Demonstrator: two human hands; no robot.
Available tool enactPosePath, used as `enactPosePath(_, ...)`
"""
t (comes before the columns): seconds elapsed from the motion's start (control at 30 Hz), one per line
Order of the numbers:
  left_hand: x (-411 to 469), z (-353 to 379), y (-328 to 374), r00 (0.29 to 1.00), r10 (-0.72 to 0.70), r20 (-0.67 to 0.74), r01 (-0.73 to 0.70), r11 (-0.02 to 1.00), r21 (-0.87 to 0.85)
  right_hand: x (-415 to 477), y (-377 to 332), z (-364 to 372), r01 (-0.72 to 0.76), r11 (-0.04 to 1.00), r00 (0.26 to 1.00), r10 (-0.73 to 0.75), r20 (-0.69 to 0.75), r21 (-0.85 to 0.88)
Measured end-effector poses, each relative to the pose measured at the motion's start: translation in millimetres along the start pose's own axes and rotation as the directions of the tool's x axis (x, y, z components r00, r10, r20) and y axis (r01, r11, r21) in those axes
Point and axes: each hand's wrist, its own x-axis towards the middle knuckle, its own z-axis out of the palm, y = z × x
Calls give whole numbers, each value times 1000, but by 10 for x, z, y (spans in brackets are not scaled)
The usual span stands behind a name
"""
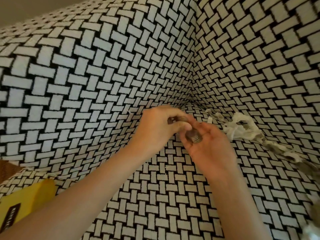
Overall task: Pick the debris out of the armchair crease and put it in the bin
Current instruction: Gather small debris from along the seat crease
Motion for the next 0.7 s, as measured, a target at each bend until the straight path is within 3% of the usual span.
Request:
enactPosePath(0.1,-10,90,38,996,7,94,-1,998,-60,9,0,0,-21,1000,1000,20,5,8)
enactPosePath(0.23,75,166,98,997,44,56,-39,995,-89,26,0,9,-62,995,998,61,13,78)
enactPosePath(0.33,162,214,101,998,-44,41,52,973,-223,55,-16,4,-86,986,996,88,-10,143)
enactPosePath(0.43,196,290,35,997,-48,64,57,987,-153,75,-57,-22,-87,978,995,94,-30,188)
enactPosePath(0.6,58,314,5,981,-124,150,164,943,-289,65,-56,-62,-102,981,994,105,-15,163)
enactPosePath(0.7,-38,240,9,971,-174,166,210,950,-233,49,1,-68,-109,986,994,110,4,128)
